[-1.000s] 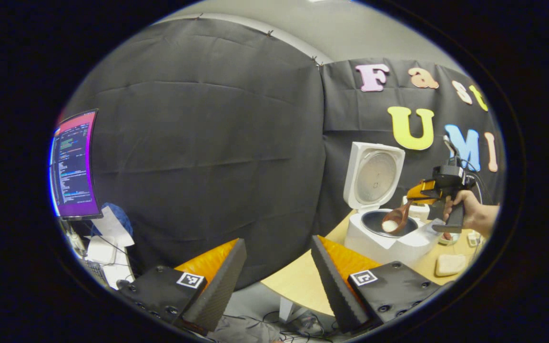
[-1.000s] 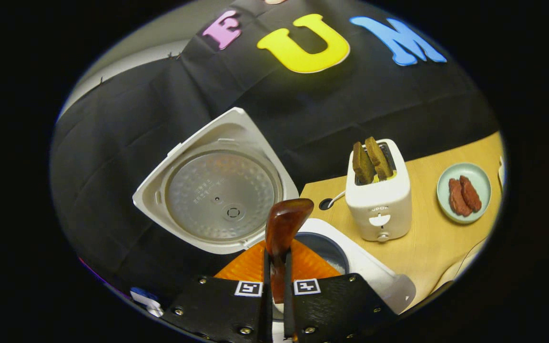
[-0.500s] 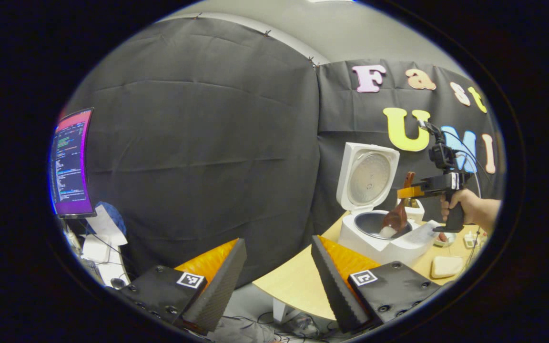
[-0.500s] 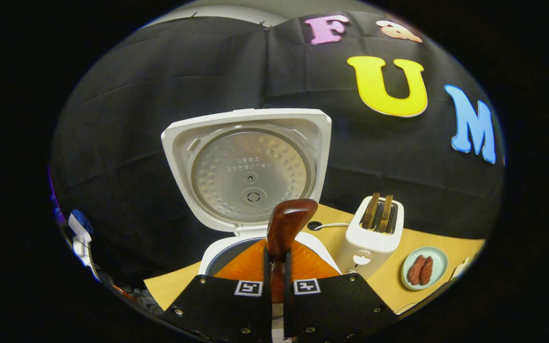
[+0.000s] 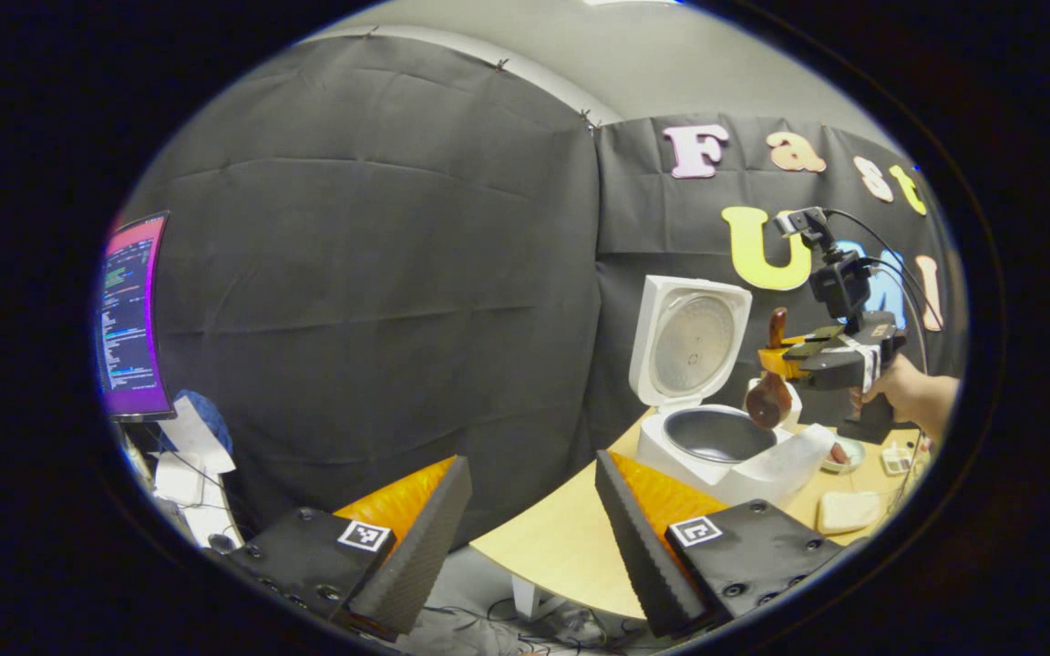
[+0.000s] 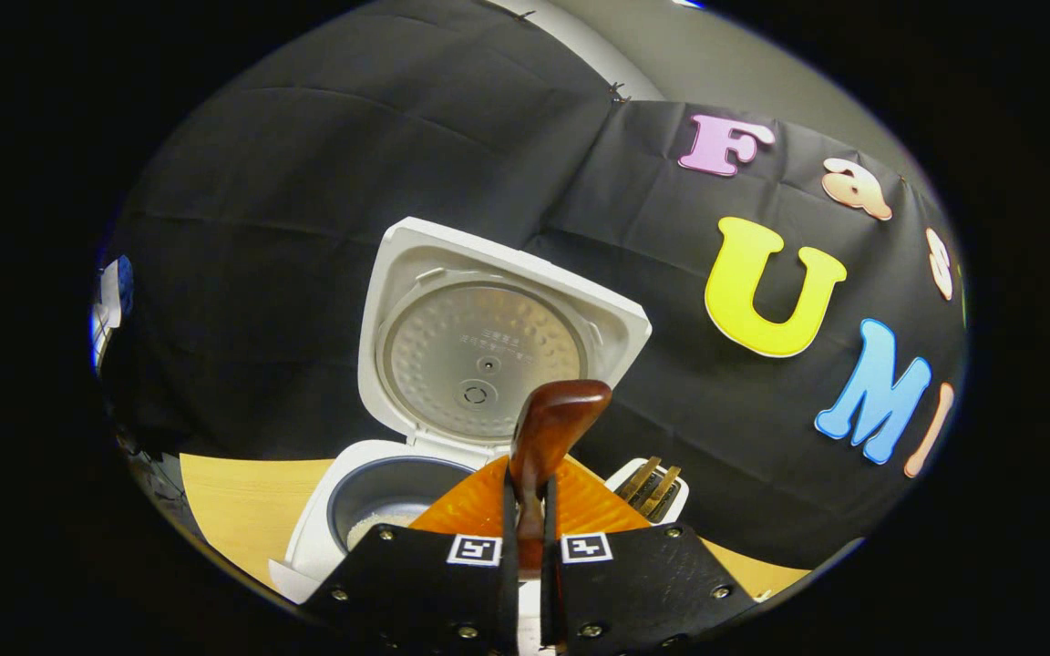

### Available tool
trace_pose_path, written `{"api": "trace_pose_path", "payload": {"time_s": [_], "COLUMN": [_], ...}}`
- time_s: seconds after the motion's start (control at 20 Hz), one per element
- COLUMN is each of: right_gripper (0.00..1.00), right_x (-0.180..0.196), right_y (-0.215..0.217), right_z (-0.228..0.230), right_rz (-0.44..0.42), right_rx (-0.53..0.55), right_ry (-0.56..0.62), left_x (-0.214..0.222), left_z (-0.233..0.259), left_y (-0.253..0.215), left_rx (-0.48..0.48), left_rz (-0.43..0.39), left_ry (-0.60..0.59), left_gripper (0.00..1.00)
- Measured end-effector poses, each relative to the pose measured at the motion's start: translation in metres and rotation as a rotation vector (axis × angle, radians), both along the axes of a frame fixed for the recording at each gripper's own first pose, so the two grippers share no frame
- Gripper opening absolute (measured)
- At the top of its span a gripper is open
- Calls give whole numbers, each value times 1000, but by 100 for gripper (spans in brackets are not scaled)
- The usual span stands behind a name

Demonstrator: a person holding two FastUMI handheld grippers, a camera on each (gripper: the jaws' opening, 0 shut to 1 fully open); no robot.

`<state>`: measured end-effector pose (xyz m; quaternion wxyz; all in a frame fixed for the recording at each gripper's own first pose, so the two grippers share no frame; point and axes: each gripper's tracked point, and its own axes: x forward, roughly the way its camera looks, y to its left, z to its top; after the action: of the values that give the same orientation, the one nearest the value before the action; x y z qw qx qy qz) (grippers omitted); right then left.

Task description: Close the left gripper, press the button to open the rice cooker; take a wooden spoon from the chopstick holder with the right hand, scoop a spoonful of rice and pour it into the rice cooker, then put the wooden spoon back into the chopstick holder.

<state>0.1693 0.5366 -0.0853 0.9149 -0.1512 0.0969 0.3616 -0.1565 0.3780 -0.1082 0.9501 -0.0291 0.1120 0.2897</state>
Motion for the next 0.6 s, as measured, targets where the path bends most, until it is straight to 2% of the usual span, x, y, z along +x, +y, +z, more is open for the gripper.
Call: {"api": "trace_pose_path", "payload": {"time_s": [0.2, 0.3, 0.45, 0.5, 0.6], "right_gripper": [10, 10, 10, 10, 10], "right_x": [-10, -8, -5, -5, -5], "right_y": [-10, -22, -60, -71, -102], "right_z": [7, 8, 11, 11, 17], "right_rz": [-10, -43, -109, -124, -160], "right_rx": [205, 307, 418, 456, 527], "right_ry": [228, 315, 412, 433, 455], "left_x": [10, 19, 32, 36, 46], "left_z": [9, 17, 33, 38, 46], "left_y": [-12, -20, -37, -44, -58], "left_rx": [3, 20, 46, 50, 56], "left_rz": [-30, -50, -91, -106, -136], "left_ry": [-10, -15, -30, -37, -53], "left_gripper": [92, 92, 92, 95, 95]}}
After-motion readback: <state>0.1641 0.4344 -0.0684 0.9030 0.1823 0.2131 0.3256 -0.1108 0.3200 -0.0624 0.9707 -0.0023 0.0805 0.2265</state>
